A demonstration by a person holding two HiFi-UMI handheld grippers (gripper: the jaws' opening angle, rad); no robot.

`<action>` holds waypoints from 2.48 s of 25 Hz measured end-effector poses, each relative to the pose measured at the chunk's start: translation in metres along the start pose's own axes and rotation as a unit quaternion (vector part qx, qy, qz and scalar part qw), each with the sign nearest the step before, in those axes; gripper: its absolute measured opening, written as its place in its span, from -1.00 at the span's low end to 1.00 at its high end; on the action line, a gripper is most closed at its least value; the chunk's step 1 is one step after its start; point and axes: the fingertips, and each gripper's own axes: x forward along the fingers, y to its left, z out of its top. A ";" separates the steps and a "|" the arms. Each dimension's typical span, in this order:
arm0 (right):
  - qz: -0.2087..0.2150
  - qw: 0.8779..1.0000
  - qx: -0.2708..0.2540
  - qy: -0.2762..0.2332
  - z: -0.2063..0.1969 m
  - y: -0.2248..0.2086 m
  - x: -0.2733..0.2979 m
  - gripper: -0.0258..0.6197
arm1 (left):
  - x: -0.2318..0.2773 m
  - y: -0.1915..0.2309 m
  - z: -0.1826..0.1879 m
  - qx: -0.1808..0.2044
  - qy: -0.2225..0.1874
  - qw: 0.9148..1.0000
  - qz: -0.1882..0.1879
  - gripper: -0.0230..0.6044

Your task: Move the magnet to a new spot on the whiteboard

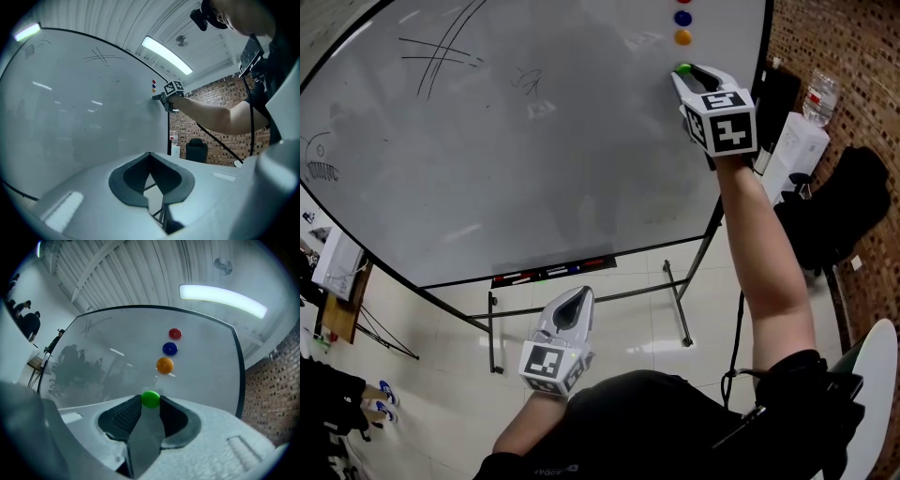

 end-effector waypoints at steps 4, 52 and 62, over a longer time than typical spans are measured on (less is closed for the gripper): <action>0.002 1.000 0.006 0.004 0.001 -0.001 0.003 -0.58 | 0.004 0.005 0.003 0.001 -0.007 1.000 -0.001 -0.88; 0.308 0.924 0.225 0.007 -0.155 0.208 -0.194 -0.91 | -0.002 0.004 -0.030 -0.014 0.028 0.997 0.070 -0.88; 0.394 0.875 0.281 -0.012 -0.135 0.333 -0.284 -0.91 | -0.071 0.032 -0.014 -0.009 0.016 0.996 0.087 -0.88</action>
